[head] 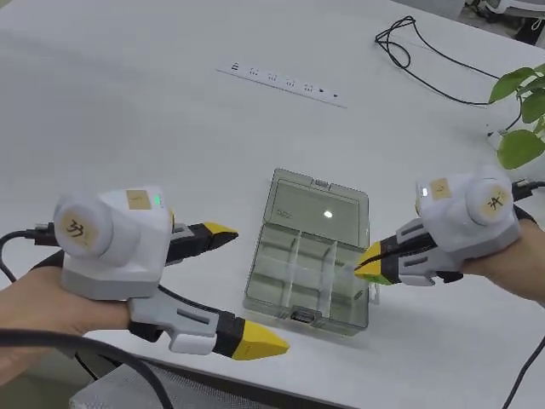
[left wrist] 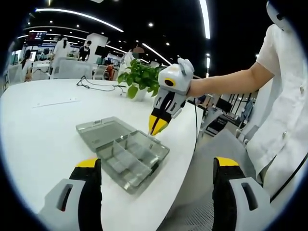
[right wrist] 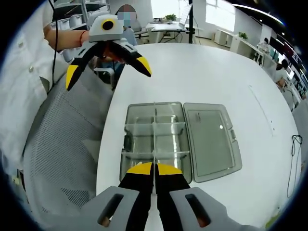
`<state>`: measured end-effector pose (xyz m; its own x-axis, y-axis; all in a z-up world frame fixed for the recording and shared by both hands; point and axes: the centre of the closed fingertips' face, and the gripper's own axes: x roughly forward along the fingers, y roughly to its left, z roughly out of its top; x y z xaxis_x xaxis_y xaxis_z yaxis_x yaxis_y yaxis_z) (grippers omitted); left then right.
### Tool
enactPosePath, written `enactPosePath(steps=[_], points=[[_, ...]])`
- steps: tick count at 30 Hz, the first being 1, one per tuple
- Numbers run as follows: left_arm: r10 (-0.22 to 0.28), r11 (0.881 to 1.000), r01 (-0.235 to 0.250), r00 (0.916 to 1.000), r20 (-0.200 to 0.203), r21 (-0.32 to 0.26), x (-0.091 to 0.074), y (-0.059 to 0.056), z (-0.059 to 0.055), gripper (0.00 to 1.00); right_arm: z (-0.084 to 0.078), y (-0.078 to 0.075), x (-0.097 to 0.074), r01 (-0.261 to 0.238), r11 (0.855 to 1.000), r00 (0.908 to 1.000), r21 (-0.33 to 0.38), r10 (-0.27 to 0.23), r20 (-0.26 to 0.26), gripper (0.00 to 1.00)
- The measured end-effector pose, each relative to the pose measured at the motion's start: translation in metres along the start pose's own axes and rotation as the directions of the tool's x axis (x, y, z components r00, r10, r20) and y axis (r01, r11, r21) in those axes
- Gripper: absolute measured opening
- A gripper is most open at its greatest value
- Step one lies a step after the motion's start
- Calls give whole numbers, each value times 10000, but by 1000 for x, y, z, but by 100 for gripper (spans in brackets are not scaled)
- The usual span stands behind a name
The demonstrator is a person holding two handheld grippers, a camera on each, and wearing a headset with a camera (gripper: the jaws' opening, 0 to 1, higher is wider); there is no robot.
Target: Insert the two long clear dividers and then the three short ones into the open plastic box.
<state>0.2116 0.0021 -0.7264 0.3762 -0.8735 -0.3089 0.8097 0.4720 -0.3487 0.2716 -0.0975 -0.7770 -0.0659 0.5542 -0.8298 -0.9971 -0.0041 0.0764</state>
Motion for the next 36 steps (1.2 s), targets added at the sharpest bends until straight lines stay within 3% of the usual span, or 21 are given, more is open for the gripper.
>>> enactPosePath(steps=[19,22,36], points=[[79,9999,-78,9999,67,-83,-1,2,0,98,-6,0,13,191,9994,9997,-288,-186,183,2],[66,9999,-66,10000,40,-81,-2,2,-1,97,-7,1,16,223,9981,9997,-567,-216,136,2],[48,9999,-48,10000,54,-132,-2,2,-1,97,-14,-1,27,186,9979,9998,-613,-191,-72,2]])
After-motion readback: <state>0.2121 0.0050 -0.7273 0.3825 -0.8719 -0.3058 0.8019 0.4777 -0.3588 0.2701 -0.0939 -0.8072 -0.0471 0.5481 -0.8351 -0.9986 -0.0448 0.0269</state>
